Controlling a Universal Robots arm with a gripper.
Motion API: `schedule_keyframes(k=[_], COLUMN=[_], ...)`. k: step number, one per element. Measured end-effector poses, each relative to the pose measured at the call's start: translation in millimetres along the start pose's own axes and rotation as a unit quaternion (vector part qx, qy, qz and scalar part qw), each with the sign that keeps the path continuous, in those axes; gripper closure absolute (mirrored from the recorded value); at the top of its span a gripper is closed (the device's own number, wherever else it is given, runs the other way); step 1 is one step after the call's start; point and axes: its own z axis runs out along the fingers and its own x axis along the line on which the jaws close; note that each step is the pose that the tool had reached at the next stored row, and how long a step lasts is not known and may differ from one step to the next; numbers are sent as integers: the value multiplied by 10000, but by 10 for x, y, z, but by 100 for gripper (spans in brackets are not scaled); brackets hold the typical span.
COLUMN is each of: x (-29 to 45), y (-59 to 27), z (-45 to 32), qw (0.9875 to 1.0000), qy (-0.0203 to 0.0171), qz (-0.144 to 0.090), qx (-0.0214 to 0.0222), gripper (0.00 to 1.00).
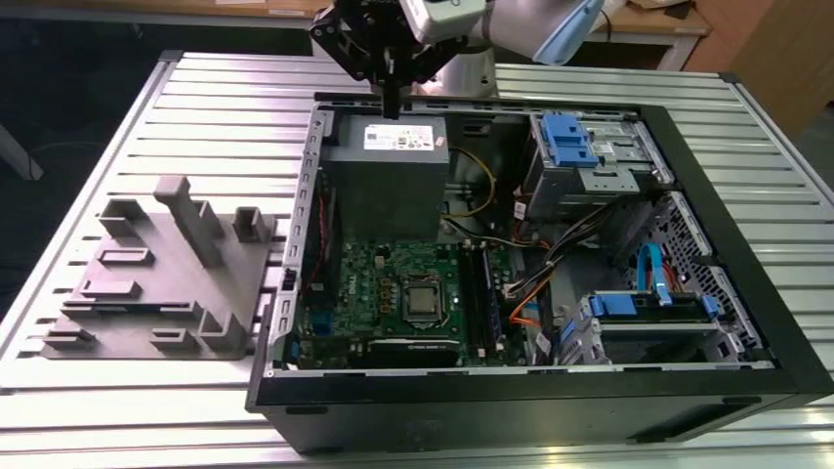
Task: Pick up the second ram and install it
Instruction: 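Reach for the second ram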
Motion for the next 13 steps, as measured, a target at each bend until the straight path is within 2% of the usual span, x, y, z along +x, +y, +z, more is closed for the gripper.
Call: schedule_keyframes(k=[7,13], x=[150,313], y=[-11,-24], z=[1,5], qw=[10000,10000], qy=[-16,-45], qz=[-1,-2], qx=[-1,-3], gripper=[93,93])
